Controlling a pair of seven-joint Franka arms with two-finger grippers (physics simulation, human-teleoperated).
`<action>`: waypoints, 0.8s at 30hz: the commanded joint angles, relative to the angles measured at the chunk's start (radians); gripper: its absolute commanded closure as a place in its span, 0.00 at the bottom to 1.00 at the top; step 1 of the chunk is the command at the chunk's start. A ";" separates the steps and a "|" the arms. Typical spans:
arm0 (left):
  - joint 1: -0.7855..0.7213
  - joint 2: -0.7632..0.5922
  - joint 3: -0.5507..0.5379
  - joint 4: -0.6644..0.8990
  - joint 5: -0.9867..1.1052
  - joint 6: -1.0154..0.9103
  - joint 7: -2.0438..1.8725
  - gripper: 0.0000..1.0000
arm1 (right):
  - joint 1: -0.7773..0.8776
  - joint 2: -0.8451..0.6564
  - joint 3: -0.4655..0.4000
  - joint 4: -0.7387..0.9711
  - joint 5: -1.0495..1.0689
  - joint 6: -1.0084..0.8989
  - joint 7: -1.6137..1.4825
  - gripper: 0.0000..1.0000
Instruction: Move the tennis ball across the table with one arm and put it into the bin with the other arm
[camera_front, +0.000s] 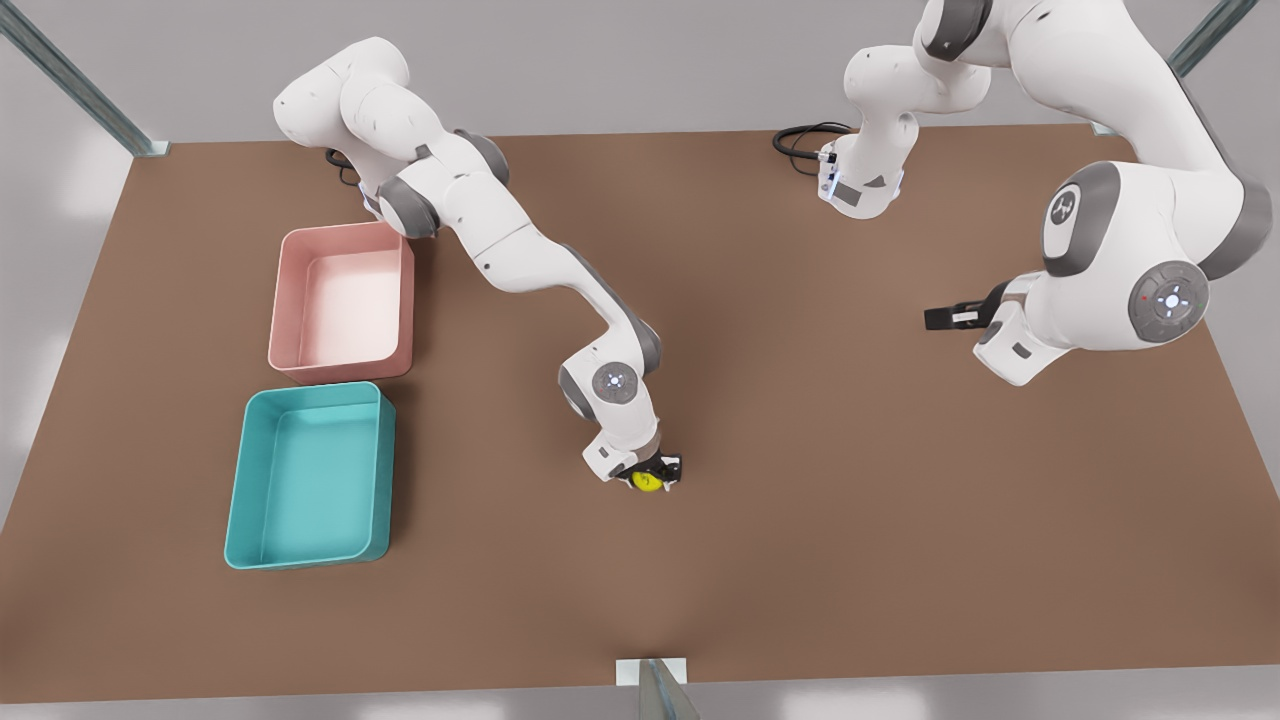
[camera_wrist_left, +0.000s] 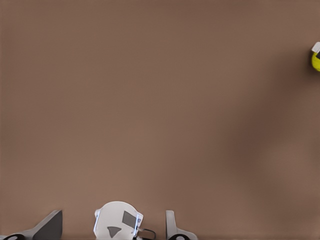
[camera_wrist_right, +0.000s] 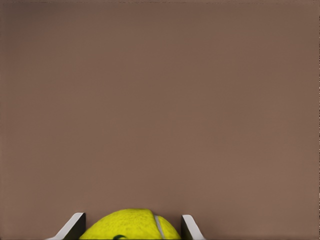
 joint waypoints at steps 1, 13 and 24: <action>0.000 -0.001 0.000 0.000 0.000 -0.001 -0.025 0.00 | -0.002 -0.015 0.002 0.001 -0.010 -0.012 0.014 0.35; 0.000 -0.007 -0.005 0.005 -0.015 -0.015 -0.017 0.00 | -0.312 -0.420 0.002 -0.294 -0.005 -0.303 -0.638 0.34; 0.001 -0.004 -0.005 0.003 -0.012 -0.015 -0.017 0.00 | -0.685 -0.424 -0.001 -0.294 -0.008 -0.469 -1.170 0.00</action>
